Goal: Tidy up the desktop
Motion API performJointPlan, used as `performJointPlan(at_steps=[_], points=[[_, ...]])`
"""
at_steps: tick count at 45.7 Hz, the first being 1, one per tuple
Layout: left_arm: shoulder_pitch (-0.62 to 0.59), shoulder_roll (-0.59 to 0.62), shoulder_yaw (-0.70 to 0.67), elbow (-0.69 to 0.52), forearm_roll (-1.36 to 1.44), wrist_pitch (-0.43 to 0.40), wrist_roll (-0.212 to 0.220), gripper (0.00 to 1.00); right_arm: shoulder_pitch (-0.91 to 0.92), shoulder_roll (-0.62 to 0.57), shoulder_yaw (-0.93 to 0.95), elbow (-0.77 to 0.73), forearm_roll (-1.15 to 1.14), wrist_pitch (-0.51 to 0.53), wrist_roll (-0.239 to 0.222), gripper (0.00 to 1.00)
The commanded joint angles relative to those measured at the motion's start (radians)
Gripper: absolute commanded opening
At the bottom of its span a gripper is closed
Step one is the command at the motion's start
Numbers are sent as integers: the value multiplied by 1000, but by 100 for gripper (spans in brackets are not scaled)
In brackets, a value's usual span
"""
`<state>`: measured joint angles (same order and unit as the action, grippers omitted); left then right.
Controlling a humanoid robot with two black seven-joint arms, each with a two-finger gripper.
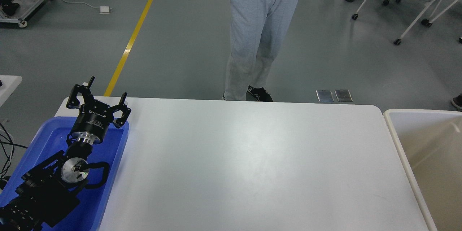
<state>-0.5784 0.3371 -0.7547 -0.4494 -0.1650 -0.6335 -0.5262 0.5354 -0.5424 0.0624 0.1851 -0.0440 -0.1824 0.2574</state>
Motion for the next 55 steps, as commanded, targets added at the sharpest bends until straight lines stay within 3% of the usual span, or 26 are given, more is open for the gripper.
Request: performJointPlan(at_steps=[1, 15, 17, 18, 21, 24, 28, 31, 55], points=[[0, -1, 0, 0, 1, 0, 0, 100, -11, 88, 8, -104, 3, 1, -1, 0], [0, 0, 0, 0, 1, 0, 0, 100, -5, 88, 13, -105, 3, 0, -1, 2], [0, 0, 0, 0, 1, 0, 0, 100, -2, 88, 14, -107, 4, -2, -3, 34], [0, 0, 0, 0, -1, 0, 0, 100, 0, 88, 14, -107, 4, -2, -1, 43], [0, 0, 0, 0, 1, 0, 0, 100, 3, 88, 14, -119, 4, -2, -1, 52], [0, 0, 0, 0, 1, 0, 0, 100, 3, 88, 16, -127, 4, -2, -1, 81], [0, 0, 0, 0, -1, 0, 0, 100, 5, 88, 16, -127, 4, -2, -1, 85], [0, 0, 0, 0, 1, 0, 0, 100, 5, 88, 16, -127, 4, -2, -1, 96], [0, 0, 0, 0, 1, 0, 0, 100, 34, 87, 0, -133, 3, -2, 0, 99]])
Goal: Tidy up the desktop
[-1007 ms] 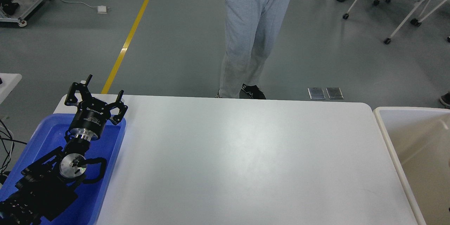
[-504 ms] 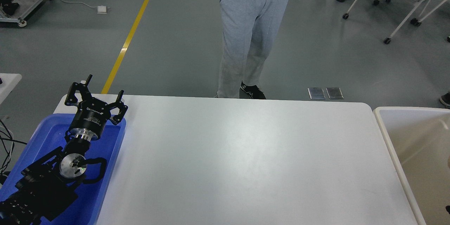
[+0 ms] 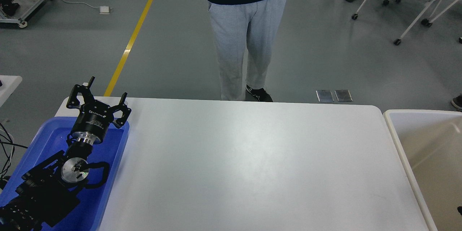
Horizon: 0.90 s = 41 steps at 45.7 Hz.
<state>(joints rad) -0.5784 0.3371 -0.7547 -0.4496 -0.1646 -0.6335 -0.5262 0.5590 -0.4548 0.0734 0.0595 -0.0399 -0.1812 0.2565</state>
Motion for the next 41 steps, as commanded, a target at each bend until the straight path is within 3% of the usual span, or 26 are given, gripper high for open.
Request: performJointPlan(at_steps=[1, 13, 19, 23, 33, 41], points=[[0, 0, 0, 0, 0, 0, 0, 100, 12, -2, -9, -15, -2, -3, 3, 99], [0, 0, 0, 0, 0, 0, 0, 100, 29, -13, 5, -40, 0, 28, 3, 99], [0, 0, 0, 0, 0, 0, 0, 100, 51, -82, 89, -30, 44, 238, 4, 99], [0, 0, 0, 0, 0, 0, 0, 100, 64, -126, 147, 9, 49, 298, 6, 99], [0, 0, 0, 0, 0, 0, 0, 100, 61, -364, 419, 506, 46, 305, 12, 99], [0, 0, 0, 0, 0, 0, 0, 100, -11, -410, 683, 781, 31, 298, 13, 99]])
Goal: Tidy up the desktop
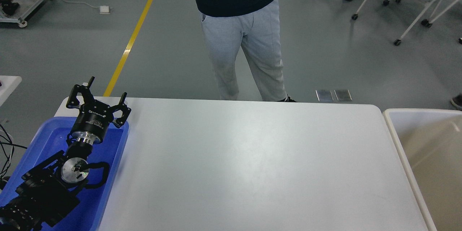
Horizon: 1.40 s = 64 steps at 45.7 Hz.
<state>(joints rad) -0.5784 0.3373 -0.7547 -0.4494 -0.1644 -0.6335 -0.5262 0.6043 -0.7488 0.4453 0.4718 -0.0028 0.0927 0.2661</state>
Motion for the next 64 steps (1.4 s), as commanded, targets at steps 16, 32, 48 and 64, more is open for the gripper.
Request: performJointPlan(at_steps=[16, 32, 48, 64], points=[[0, 0, 0, 0, 0, 0, 0, 100, -198, -11, 611, 571, -68, -16, 94, 99], [0, 0, 0, 0, 0, 0, 0, 100, -317, 287, 774, 605, -371, -11, 147, 99], [-1, -1, 0, 0, 0, 0, 0, 100, -322, 414, 856, 541, -456, -25, 182, 99], [0, 0, 0, 0, 0, 0, 0, 100, -339, 434, 797, 518, -482, -19, 182, 99]])
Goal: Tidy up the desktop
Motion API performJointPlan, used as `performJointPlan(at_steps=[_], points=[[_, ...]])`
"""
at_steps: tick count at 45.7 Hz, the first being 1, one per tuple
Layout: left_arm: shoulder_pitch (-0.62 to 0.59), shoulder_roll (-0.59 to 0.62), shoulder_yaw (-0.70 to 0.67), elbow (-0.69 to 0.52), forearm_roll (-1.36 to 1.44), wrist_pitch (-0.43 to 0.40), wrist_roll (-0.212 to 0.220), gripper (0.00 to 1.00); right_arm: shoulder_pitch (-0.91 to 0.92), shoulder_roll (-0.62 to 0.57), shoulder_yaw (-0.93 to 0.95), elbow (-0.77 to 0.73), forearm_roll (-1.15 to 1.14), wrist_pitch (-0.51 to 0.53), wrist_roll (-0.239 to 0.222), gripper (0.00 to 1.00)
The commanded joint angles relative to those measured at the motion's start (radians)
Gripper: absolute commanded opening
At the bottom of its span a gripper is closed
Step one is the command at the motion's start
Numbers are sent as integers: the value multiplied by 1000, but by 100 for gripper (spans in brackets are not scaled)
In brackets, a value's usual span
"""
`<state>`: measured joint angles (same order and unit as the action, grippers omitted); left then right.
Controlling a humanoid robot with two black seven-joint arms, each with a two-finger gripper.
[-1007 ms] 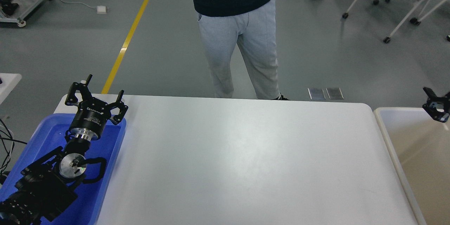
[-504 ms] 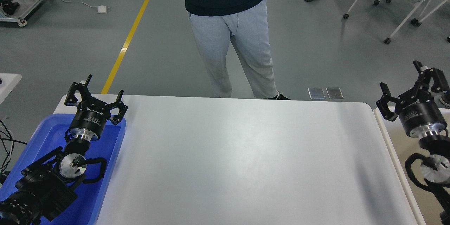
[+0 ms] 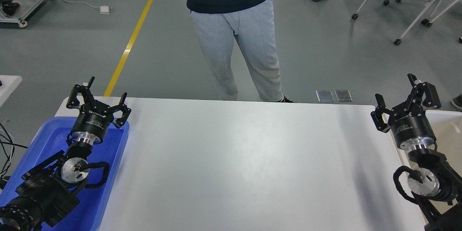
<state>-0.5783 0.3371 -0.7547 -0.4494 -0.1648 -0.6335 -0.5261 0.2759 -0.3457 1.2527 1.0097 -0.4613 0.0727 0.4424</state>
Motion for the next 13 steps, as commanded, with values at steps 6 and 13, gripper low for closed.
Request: performJointPlan(at_steps=[6, 13], points=[[0, 0, 0, 0, 1, 0, 0, 100, -14, 36, -9, -28, -23, 1, 7, 99], [0, -1, 0, 0, 1, 0, 0, 100, -17, 37, -9, -36, -23, 1, 9, 99]])
